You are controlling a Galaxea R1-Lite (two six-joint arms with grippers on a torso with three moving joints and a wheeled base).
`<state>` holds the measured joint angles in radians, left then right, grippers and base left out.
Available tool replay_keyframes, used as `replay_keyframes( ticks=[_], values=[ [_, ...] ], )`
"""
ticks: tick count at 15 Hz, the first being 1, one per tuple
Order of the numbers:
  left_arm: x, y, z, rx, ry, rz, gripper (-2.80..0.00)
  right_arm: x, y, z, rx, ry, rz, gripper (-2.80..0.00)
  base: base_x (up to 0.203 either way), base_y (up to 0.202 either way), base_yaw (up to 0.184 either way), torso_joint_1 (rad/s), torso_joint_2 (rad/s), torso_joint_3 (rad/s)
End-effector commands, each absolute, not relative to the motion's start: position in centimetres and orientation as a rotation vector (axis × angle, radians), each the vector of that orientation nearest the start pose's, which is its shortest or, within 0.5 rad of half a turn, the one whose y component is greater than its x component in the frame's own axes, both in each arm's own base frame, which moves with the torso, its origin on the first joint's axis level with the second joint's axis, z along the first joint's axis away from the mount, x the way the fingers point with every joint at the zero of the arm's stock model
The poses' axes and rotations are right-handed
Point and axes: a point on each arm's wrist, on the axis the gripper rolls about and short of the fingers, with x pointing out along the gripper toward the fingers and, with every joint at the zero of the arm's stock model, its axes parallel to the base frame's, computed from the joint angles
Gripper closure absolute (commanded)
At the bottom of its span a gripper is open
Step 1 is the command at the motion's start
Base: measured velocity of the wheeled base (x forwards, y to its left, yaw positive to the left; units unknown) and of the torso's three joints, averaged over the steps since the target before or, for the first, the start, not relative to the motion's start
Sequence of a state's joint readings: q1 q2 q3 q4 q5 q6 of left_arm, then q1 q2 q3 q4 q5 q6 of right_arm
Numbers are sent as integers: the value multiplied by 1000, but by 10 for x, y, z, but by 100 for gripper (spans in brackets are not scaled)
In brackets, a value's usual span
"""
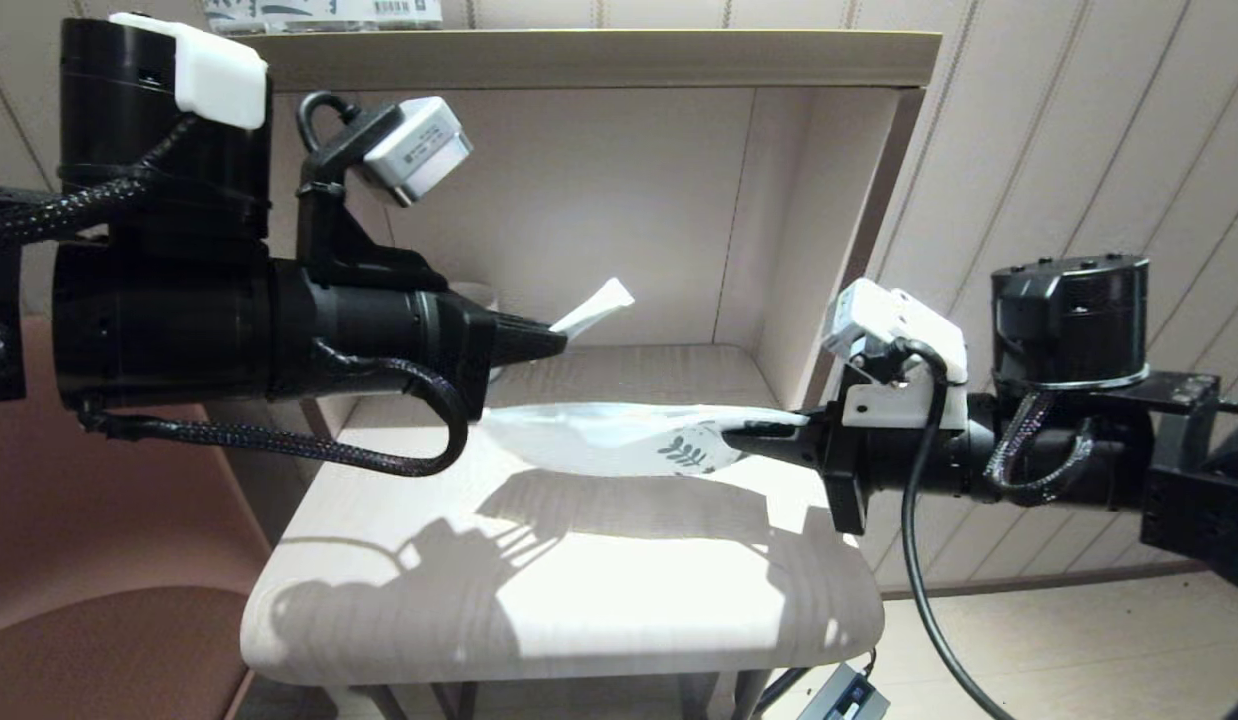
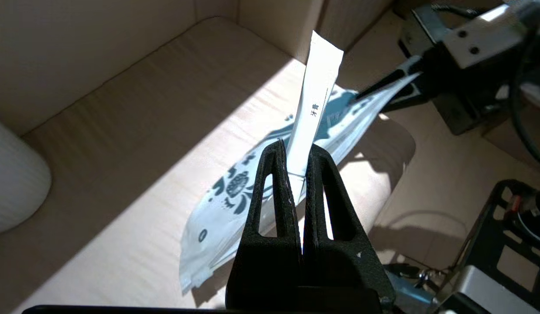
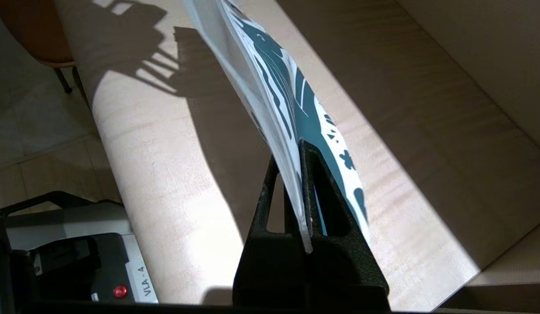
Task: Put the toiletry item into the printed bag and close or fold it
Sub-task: Place the toothpaste in the storage bag
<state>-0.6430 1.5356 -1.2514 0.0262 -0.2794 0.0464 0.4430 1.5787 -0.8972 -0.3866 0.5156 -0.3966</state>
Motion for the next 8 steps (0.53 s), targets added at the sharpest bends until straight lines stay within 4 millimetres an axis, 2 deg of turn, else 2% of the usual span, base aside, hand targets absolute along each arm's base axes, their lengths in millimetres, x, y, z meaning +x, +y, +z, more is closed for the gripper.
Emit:
replay_keyframes(
  ticks=[1,5,8],
  values=[
    [213,-182,290,136,314,-968,0,252,133,213,-355,132,1007,0,0,0,0,0,0,0],
    [203,-193,282,201,342,-1053,0,253,133,214,-358,127,1009,0,0,0,0,0,0,0],
    [206,-197,268,252,372,-1085,0,253,133,216,-357,123,1010,0,0,0,0,0,0,0]
  ],
)
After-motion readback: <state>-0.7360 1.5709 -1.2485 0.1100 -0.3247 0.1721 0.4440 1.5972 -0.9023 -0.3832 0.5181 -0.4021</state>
